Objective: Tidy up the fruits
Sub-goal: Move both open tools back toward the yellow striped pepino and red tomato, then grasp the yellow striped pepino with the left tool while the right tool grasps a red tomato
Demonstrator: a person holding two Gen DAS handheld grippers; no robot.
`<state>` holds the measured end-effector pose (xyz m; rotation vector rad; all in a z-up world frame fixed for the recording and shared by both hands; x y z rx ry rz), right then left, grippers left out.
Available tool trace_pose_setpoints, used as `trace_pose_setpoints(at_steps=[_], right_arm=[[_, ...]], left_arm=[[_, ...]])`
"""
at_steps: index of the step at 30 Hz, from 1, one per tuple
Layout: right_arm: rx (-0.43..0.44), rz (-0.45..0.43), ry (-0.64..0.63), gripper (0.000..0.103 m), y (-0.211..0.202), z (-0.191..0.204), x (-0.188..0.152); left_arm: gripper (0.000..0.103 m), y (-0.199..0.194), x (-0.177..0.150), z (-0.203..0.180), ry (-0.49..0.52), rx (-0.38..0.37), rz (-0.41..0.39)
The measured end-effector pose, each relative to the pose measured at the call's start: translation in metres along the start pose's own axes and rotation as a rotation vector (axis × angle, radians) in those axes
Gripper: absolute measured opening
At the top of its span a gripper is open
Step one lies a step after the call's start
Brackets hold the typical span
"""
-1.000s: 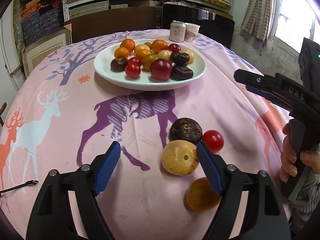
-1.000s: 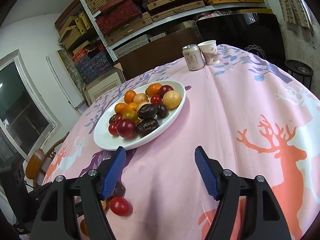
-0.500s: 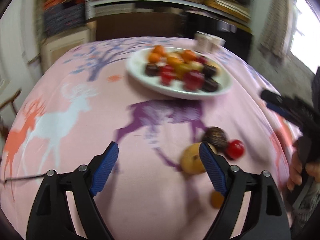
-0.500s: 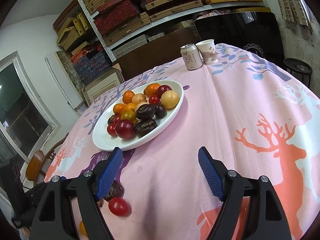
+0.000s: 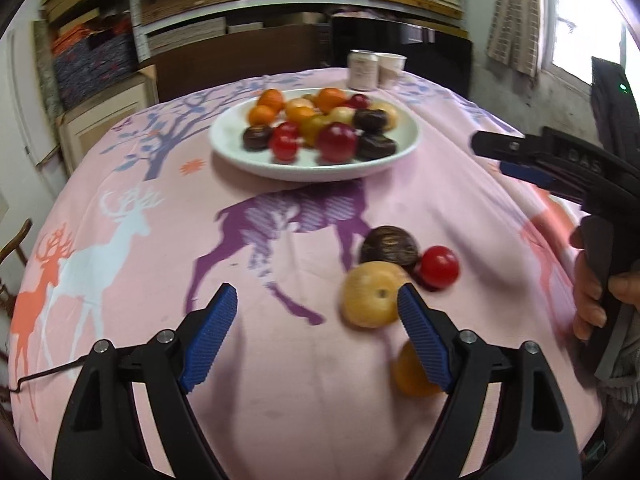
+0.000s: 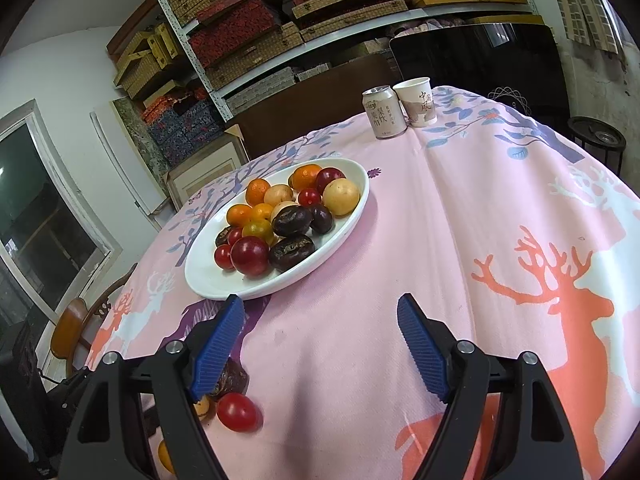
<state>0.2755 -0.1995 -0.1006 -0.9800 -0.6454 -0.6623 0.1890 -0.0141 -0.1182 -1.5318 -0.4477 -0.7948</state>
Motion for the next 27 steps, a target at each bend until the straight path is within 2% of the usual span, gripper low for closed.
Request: trace_pose_setpoints(at_steps=[6, 8, 12, 16, 18, 23, 25, 27], right_arm=[[-0.001, 0.003, 0.0, 0.081, 0.001, 0.0, -0.001], [0.002, 0.005, 0.006, 0.081, 0.001, -0.001, -0.002], [0.006, 0.008, 0.003, 0.081, 0.002, -0.001, -0.002], [0.01, 0.012, -0.002, 0.081, 0.003, 0.001, -0.003], [0.011, 0.011, -0.001, 0.081, 0.003, 0.001, -0.003], [0.011, 0.011, -0.003, 0.081, 0.004, 0.001, -0.003], [0.011, 0.011, -0.007, 0.081, 0.004, 0.002, -0.003], [0.012, 0.012, -0.013, 0.081, 0.004, 0.003, -0.004]], left_arm=[[0.081, 0.02, -0.002, -0.005, 0.024, 0.017, 0.06], [0.082, 0.018, -0.002, 0.006, -0.015, 0.017, 0.057], [0.085, 0.002, 0.0, 0.046, -0.136, 0.074, 0.005], [0.083, -0.003, -0.004, 0.072, -0.213, 0.108, 0.002], [0.083, -0.002, -0.005, 0.07, -0.207, 0.099, 0.01], [0.083, 0.001, -0.003, 0.049, -0.096, 0.115, 0.009], [0.083, 0.006, -0.003, 0.049, -0.104, 0.1, 0.027], [0.078, 0.011, -0.002, 0.049, -0.121, 0.082, 0.038]])
Point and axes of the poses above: each gripper's, at about its wrist camera, not at the fingertips, and y roughly the way its jaws point, z to its left, x to its top, the point moved 10 cm from there along y, roughly the way its jaws point, and after that the axes turned 2 degrees about -z, right-handed, at the moved point
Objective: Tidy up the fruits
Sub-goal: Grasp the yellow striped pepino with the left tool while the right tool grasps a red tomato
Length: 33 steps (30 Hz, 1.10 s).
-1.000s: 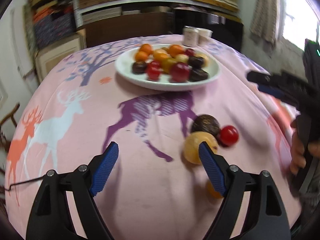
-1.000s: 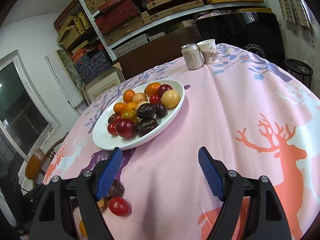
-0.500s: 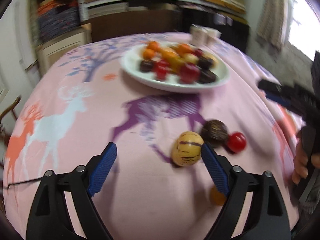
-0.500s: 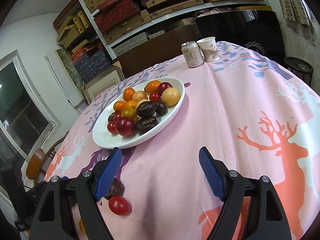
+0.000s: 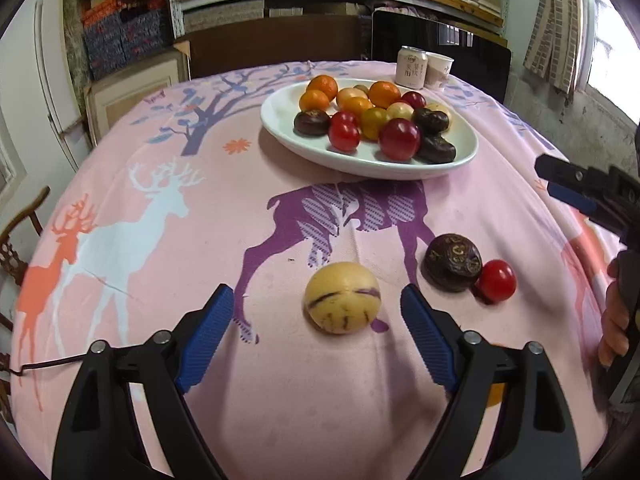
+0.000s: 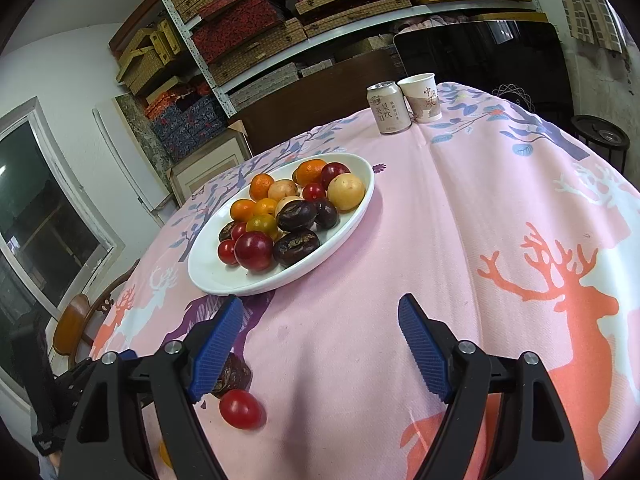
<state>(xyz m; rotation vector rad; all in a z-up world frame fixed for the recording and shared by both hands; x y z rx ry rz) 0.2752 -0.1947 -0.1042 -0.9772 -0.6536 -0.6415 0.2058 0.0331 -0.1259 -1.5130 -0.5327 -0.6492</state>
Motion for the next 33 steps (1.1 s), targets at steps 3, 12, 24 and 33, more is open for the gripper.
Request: trace_pose_setpoints(at_steps=[3, 12, 24, 33], right_arm=[[-0.001, 0.0, -0.004, 0.081, 0.0, 0.001, 0.0], [0.002, 0.015, -0.031, 0.081, 0.002, 0.007, -0.006], [0.006, 0.191, -0.269, 0.041, 0.001, 0.05, -0.056], [0.033, 0.254, -0.336, 0.041, 0.006, 0.069, -0.074]], left_arm=[[0.07, 0.005, 0.001, -0.004, 0.002, -0.027, 0.014], [0.041, 0.019, 0.0, -0.014, 0.019, -0.066, 0.049], [0.041, 0.014, 0.0, -0.007, -0.002, -0.042, 0.033], [0.041, 0.016, -0.002, -0.008, 0.001, -0.041, 0.042]])
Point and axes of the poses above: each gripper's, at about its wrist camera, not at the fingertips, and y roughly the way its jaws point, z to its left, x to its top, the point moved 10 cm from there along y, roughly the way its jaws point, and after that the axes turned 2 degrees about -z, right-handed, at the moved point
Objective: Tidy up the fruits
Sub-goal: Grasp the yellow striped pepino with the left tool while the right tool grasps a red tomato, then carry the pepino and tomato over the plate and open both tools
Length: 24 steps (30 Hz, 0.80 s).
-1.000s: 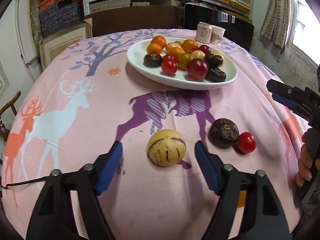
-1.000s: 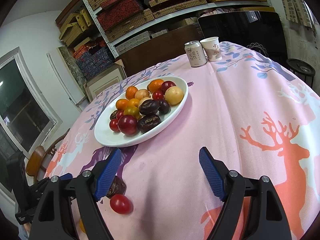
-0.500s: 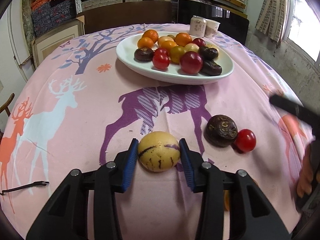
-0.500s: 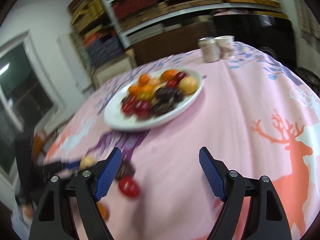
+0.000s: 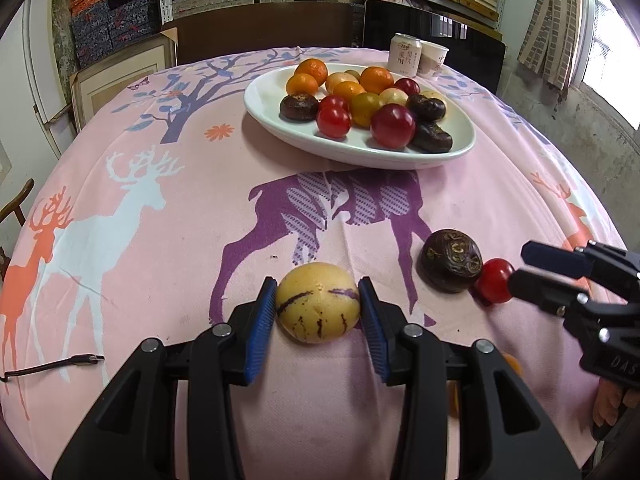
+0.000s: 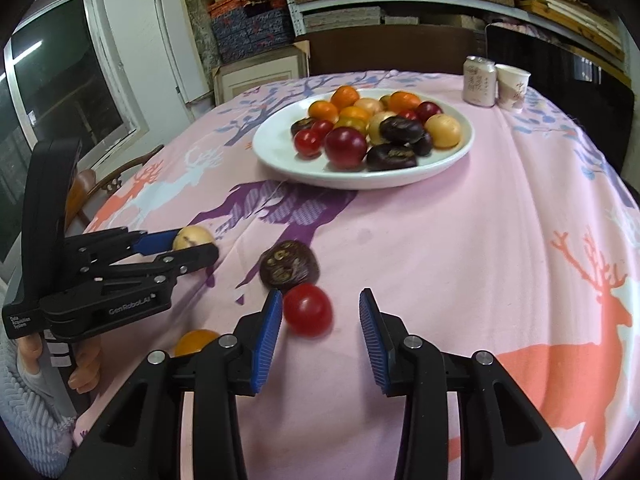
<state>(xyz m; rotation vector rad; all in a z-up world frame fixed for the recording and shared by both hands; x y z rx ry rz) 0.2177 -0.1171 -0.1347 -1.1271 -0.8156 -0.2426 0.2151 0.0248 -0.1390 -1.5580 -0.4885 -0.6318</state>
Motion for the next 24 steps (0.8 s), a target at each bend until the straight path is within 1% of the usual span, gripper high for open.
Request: trace_pose_setpoints(at_steps=[3, 7, 15, 18, 20, 24], right_arm=[[-0.017, 0.038, -0.023, 0.041, 0.007, 0.003, -0.004], [-0.026, 0.084, -0.017, 0.039, 0.016, 0.001, -0.009], [-0.017, 0.087, -0.01, 0.038, 0.017, 0.004, -0.007], [-0.02, 0.091, -0.021, 0.036, 0.018, 0.006, -0.006], [-0.025, 0.093, -0.027, 0.03, 0.019, 0.007, -0.006], [-0.011, 0.089, -0.013, 0.029, 0.018, 0.005, -0.005]], left_arm=[[0.041, 0.001, 0.0, 0.0, 0.001, 0.001, 0.0], [0.041, 0.001, 0.0, 0.0, 0.001, 0.001, 0.0], [0.041, 0.001, 0.0, 0.0, 0.003, 0.004, -0.001], [0.041, 0.001, -0.001, 0.0, 0.004, 0.005, -0.001], [0.041, 0.001, -0.001, 0.0, 0.004, 0.005, 0.0], [0.041, 0.001, -0.001, 0.0, 0.005, 0.006, 0.0]])
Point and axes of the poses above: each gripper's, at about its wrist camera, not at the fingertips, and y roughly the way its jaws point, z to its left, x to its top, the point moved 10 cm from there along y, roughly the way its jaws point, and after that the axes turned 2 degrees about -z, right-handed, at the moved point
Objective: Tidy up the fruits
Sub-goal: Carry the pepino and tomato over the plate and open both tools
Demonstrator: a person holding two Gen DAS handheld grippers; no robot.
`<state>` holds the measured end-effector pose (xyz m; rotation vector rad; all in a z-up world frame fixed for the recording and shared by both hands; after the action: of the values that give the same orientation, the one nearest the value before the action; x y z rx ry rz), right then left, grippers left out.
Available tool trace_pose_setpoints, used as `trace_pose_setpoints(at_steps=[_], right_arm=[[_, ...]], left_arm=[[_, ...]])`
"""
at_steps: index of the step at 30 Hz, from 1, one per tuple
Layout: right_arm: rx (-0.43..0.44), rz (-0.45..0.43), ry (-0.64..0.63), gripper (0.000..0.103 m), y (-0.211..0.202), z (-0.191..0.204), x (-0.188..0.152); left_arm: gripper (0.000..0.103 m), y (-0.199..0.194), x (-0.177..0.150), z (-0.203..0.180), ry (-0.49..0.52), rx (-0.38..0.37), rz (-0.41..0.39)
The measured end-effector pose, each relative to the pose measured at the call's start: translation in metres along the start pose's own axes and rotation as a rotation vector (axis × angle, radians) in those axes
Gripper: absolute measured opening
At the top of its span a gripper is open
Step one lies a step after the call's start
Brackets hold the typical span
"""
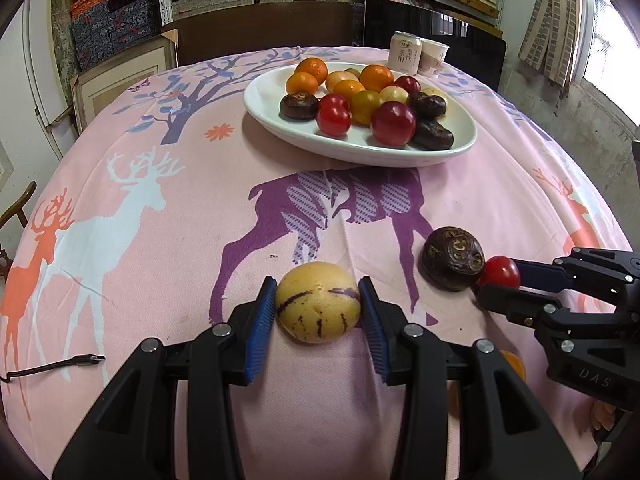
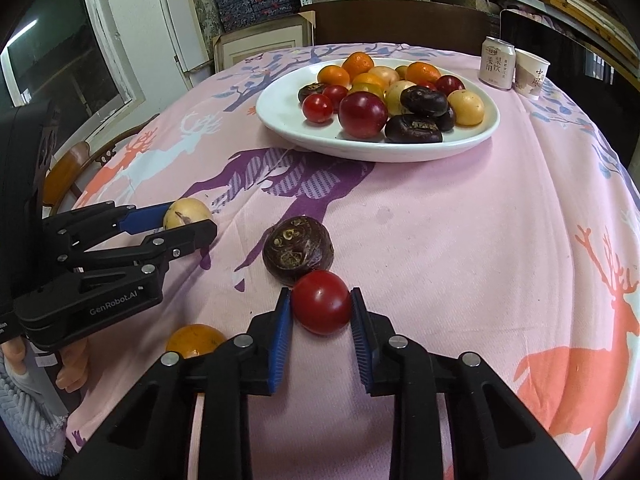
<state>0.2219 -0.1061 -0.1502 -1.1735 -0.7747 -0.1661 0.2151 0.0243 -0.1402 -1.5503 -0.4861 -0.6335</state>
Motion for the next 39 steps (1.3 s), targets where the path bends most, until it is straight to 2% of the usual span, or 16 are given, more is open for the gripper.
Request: trace_pose_setpoints(at_steps=[9, 12, 17, 24, 27, 30, 32, 33, 34, 35, 39], right_arm=[[0.022, -0.102, 0.067, 0.029, -0.023, -0.017, 0.018], [0.012, -0.162, 0.089, 0.029, -0.036, -0.028, 0.041], [0.003, -0.255, 0.131, 0.029, -0.051, -0.049, 0.091], [-0.012, -0.266, 0.078, 0.029, -0.014, -0.047, 0.15], [-0.04, -0.263, 0.051, 0.029, 0.006, -0.047, 0.171], [-0.046, -0.252, 0.077, 0.029, 0.025, -0.056, 0.187], [-0.047, -0.255, 0.109, 0.032, 0.034, -0.064, 0.194], [-0.041, -0.258, 0.124, 0.038, 0.036, -0.067, 0.197], [-0.028, -0.267, 0.153, 0.05, 0.037, -0.072, 0.199], [-0.019, -0.277, 0.172, 0.053, 0.035, -0.075, 0.199], [0.007, -0.318, 0.203, 0.054, 0.014, -0.08, 0.195]], left_arm=[[0.041, -0.01, 0.015, 0.002, 0.011, 0.032, -0.055], [0.041, -0.01, 0.037, 0.004, 0.027, 0.039, -0.066], [0.041, -0.006, 0.102, 0.018, 0.007, 0.059, -0.114], [0.041, 0.04, 0.162, 0.028, -0.038, 0.073, -0.109], [0.041, 0.061, 0.171, 0.034, -0.058, 0.074, -0.085], [0.041, 0.079, 0.173, 0.04, -0.088, 0.048, -0.059], [0.046, 0.083, 0.172, 0.039, -0.083, 0.049, -0.063], [0.049, 0.082, 0.171, 0.039, -0.077, 0.054, -0.069], [0.057, 0.081, 0.172, 0.039, -0.074, 0.055, -0.073], [0.064, 0.078, 0.172, 0.039, -0.075, 0.055, -0.078], [0.065, 0.064, 0.171, 0.037, -0.094, 0.03, -0.096]])
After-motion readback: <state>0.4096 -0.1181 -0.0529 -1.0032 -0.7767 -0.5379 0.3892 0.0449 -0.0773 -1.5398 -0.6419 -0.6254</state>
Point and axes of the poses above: each gripper's, at about its wrist camera, not at the fingertips, and y roughly the way its jaws point, z to its left, x to its top, the point moved 10 cm from there along y, roughly the way its jaws point, and after that the axes turned 2 degrees about -z, right-handed, at the moved point
